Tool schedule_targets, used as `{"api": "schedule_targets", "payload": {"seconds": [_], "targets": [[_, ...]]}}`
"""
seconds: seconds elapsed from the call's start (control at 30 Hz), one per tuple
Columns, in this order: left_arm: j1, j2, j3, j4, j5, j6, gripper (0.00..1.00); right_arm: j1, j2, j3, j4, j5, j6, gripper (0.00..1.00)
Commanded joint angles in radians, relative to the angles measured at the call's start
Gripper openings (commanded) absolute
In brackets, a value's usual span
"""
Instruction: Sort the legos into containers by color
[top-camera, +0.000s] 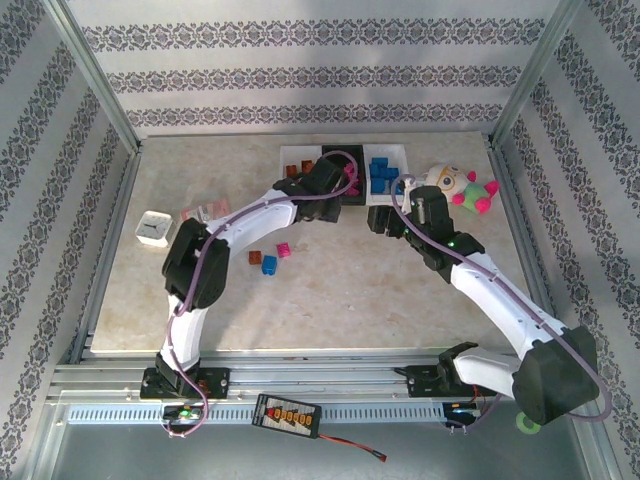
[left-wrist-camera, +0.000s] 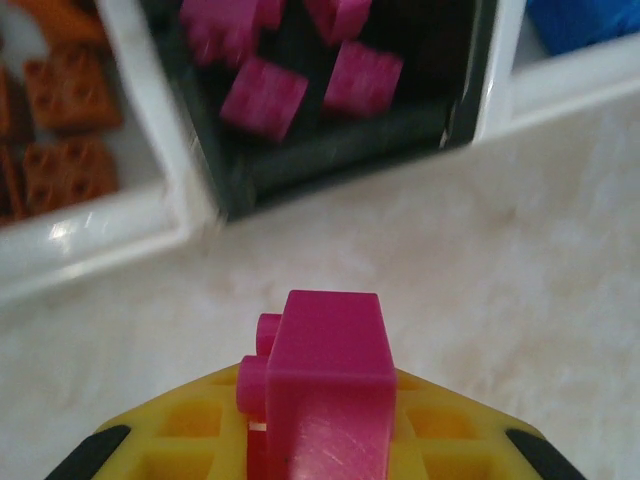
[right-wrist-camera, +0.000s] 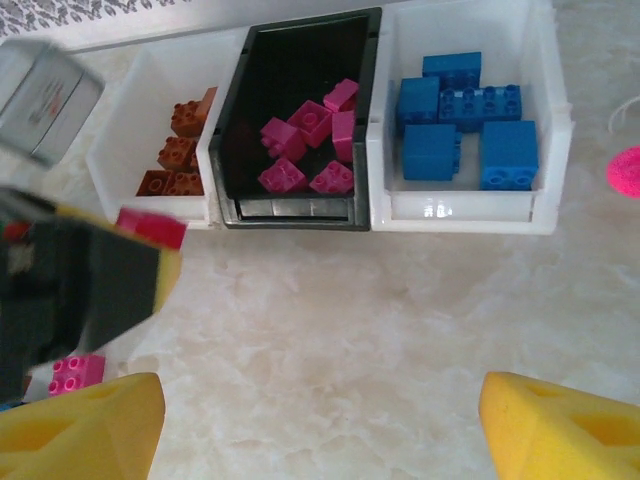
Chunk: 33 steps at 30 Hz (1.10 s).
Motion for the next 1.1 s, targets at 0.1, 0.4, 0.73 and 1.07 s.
{"api": "schedule_targets", "payload": {"seconds": [0.1, 0.4, 0.73, 1.07], "targets": [[0.024, 0.207, 0.312, 0.063, -0.098, 0.166, 0.17, -0.018, -0.053, -0.049, -0.003, 0.005, 0.028, 0.82], [0.058, 0.444, 0.704, -0.039, -0.063, 0.172, 0.3, -0.025, -0.075, -0.066, -0.009, -0.013, 0.021, 0.82], [0.078, 0.378, 0.713, -0.057, -0.027, 0.149, 0.78, 0.042, -0.033, -0.062, 0.007, -0.05, -0.016, 0.83], [0.142, -0.097, 0.071, 0.154, -0.066, 0.085, 0.97, 0.28, 0.221, 0.01, 0.126, -0.029, -0.065, 0.84]]}}
